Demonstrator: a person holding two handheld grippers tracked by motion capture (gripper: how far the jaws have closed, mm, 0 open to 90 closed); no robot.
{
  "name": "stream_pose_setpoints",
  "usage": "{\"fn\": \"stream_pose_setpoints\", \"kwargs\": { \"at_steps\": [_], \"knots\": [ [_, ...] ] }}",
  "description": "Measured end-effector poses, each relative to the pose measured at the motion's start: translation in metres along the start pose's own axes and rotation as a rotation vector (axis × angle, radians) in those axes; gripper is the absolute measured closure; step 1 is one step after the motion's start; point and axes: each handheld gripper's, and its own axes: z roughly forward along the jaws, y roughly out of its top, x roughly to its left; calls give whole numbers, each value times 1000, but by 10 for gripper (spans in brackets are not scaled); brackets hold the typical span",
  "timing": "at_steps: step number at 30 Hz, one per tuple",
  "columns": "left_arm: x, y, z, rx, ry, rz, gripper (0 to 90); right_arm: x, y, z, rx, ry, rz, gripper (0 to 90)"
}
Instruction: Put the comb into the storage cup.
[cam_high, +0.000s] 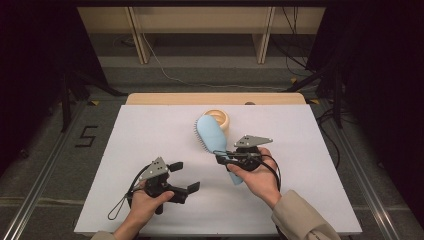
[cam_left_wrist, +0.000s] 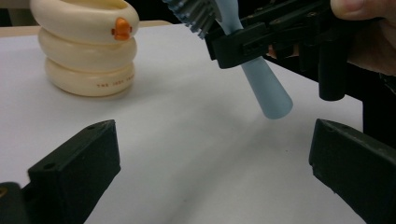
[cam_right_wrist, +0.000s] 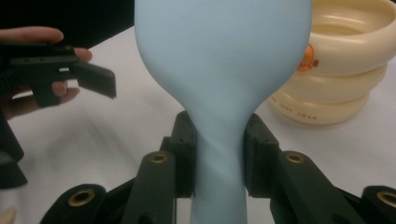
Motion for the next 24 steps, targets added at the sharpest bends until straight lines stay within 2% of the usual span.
{"fn": "stream_pose_setpoints", "kwargs": {
  "at_steps": [12,16,24],
  "knots": [
    [-13,-4,22,19,-26,-28,45,12,2,10,-3,6,10,701],
    [-15,-4,31,28,-50,-47,72,15,3,13,-13,3,10,701],
    [-17,-3,43,28,-57,-70,91,17,3,16,-6,7,11,701]
  ]
}}
